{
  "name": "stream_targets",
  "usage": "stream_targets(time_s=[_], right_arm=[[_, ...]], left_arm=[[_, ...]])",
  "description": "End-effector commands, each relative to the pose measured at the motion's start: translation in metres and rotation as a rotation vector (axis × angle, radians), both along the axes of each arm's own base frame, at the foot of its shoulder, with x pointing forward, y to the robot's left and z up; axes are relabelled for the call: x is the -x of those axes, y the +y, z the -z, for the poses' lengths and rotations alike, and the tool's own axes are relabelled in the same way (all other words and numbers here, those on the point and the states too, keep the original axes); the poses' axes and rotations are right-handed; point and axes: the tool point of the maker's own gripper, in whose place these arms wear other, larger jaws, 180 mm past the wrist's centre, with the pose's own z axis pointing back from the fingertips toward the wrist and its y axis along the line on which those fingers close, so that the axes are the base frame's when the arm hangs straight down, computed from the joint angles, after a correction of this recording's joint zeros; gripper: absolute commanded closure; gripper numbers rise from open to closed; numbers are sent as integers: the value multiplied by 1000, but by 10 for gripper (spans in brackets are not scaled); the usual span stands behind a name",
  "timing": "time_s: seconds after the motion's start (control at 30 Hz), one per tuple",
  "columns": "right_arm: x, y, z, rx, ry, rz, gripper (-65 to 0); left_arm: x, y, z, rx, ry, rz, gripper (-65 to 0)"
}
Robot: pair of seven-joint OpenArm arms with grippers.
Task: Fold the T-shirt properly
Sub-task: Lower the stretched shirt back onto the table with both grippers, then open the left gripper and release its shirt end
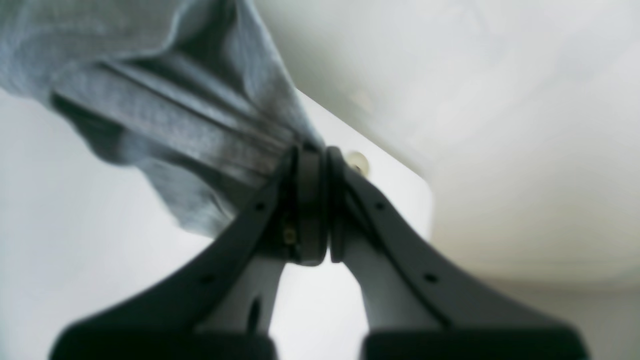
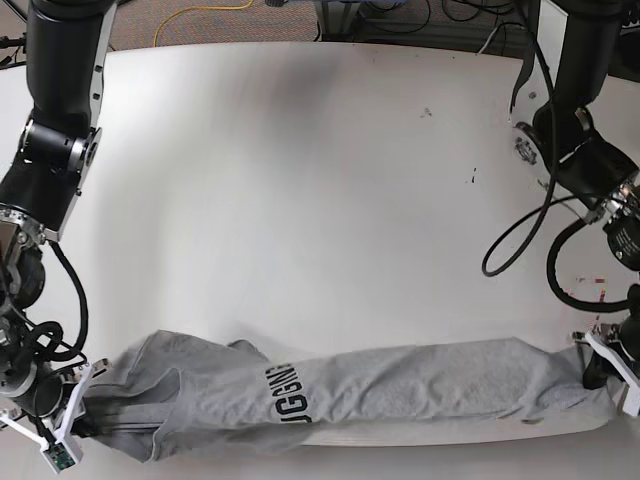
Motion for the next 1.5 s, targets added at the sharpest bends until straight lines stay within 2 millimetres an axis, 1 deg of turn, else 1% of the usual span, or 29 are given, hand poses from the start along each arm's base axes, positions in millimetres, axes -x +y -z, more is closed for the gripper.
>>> stream_targets(time_s=[0.0, 0.1, 0.17, 0.23, 0.3, 0.43, 0.5, 0.57, 0.63, 0.7, 0.77, 0.9, 0.97, 1.03, 1.3, 1.37, 1.47], right_arm=[[-3, -4, -11, -12, -36, 6, -3], [-3, -3, -6, -18, -26, 6, -2], [-3, -3, -11, -11, -35, 7, -1], [-3, -5, -23, 0, -58, 11, -2], [-5, -11, -62, 24, -132, 24, -3], [-1, -15, -111, 63, -228, 40, 0], [2, -16, -123, 78, -253, 46, -1], [5, -16, -125, 96, -258, 48, -2], [21, -14, -97, 145, -226, 50, 0], [30, -10, -72, 165, -187, 45, 0], [37, -9, -52, 172, -155, 44, 0], [45, -10, -26, 168, -107, 51, 0], [47, -12, -17, 161, -86, 56, 0], [50, -22, 2, 159, -37, 80, 0], [56, -26, 36, 151, 37, 86, 0], [60, -20, 58, 133, 65, 60, 0], [62, -17, 66, 118, 73, 55, 0]], left_arm=[[6, 7, -2, -18, -13, -14, -49], [10, 5, 6, -18, 1, -11, -77], [10, 1, 0, -16, -21, 1, -88], [8, -6, -15, -11, -66, 18, -89], [3, -21, -56, -5, -179, 57, -60], [2, -46, -133, 18, -388, 116, -33], [2, -52, -152, 27, -438, 124, -30], [1, -55, -157, 39, -455, 127, -28], [-10, -52, -100, 99, -319, 97, -24], [-9, -51, -68, 105, -252, 89, -23], [-6, -49, -44, 100, -196, 84, -22], [1, -45, -9, 79, -111, 86, -21], [4, -44, 4, 60, -74, 93, -21], [16, -33, 35, 16, 22, 86, -25], [43, -24, 83, -26, 159, 84, -28], [65, -22, 114, -49, 248, 83, -33], [73, -24, 126, -40, 272, 85, -47]])
